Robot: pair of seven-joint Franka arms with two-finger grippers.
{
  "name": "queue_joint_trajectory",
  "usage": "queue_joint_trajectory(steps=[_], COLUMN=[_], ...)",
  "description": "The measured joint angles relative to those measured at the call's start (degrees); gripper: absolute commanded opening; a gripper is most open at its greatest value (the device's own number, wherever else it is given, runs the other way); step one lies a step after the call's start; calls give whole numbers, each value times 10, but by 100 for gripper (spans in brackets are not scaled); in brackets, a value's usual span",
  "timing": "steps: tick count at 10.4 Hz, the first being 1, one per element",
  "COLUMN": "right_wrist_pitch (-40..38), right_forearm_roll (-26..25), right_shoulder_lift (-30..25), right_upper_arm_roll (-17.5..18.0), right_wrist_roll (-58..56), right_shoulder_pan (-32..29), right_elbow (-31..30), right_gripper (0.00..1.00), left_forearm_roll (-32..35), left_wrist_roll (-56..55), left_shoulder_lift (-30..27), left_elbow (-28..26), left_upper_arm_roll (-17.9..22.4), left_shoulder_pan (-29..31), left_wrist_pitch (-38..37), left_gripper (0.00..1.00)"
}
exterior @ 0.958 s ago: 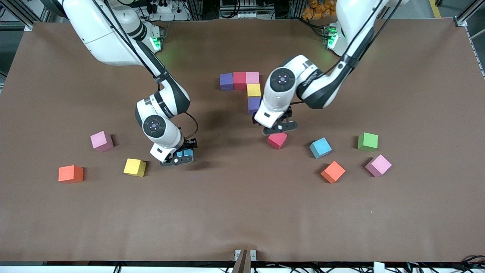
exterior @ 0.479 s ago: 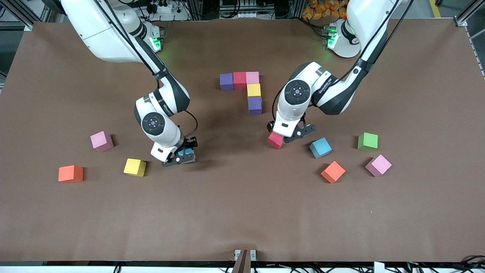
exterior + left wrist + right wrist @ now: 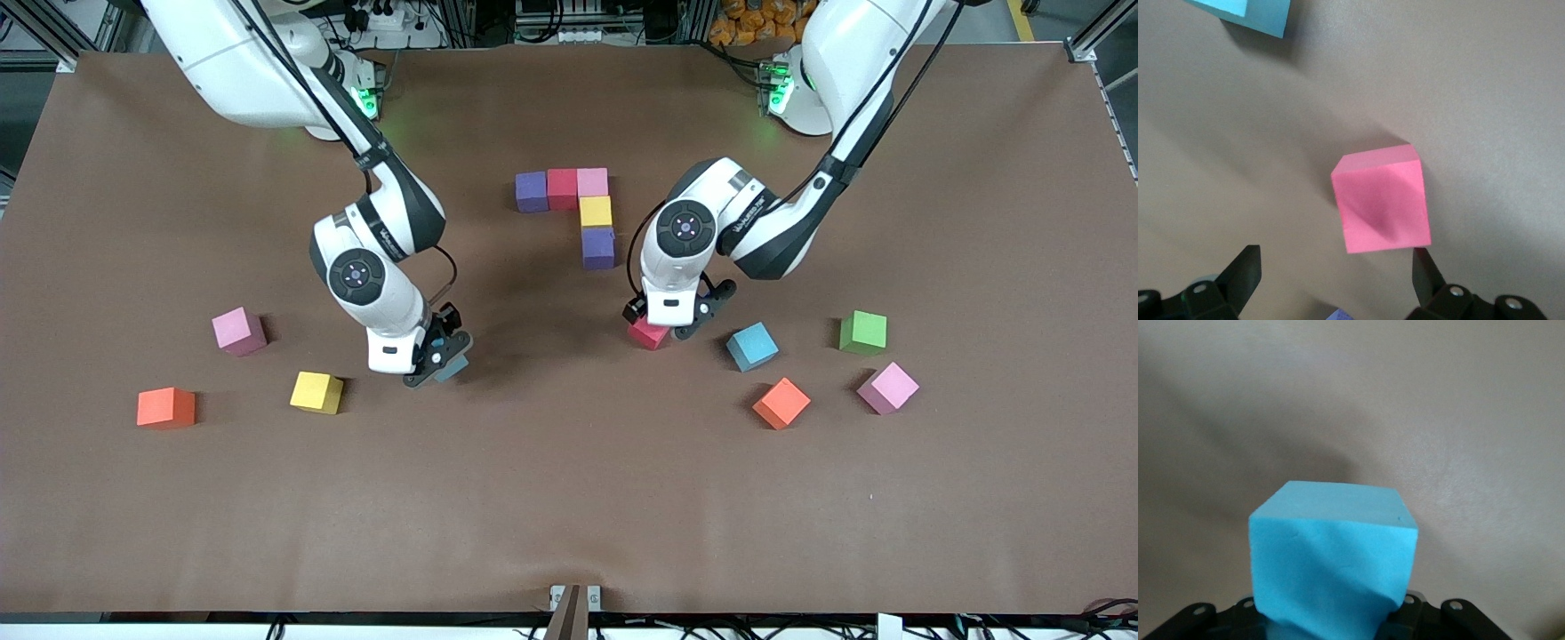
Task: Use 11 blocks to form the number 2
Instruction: 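Release the purple cube and reach the pink cube with the left gripper, then grasp the pink cube with the left gripper while the right gripper carries cyan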
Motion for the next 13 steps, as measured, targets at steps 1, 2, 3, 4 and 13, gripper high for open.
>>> queue_joint_trajectory(steps=[1,2,3,4,13], right_wrist_pitch=[-7,-10,-11,-11,25], right_forearm_roll=[0,-4,-25,-62,-122], right_shoulder_lift=[-10,-18,-22,-22,17], right_upper_arm_roll=[0,3,5,6,4], right_wrist_roll=[-38,-66,-79,-82,-193], right_shoulder_pan=[0,8,33,63,198], right_elbow=[0,-1,-1,-1,-15], right_gripper=[0,0,0,0,0], left_forearm_roll=[0,0,2,12,35], left_wrist_roll=[-1,-1,-1,-1,-3], left_shoulder_lift=[4,7,8,9,39], left_elbow=[0,0,1,1,6], left_upper_arm_roll=[1,2,4,6,18], left_shoulder_pan=[1,2,3,3,4], left_wrist_pitch=[12,24,29,31,74], left_gripper=[100,100,100,100,100])
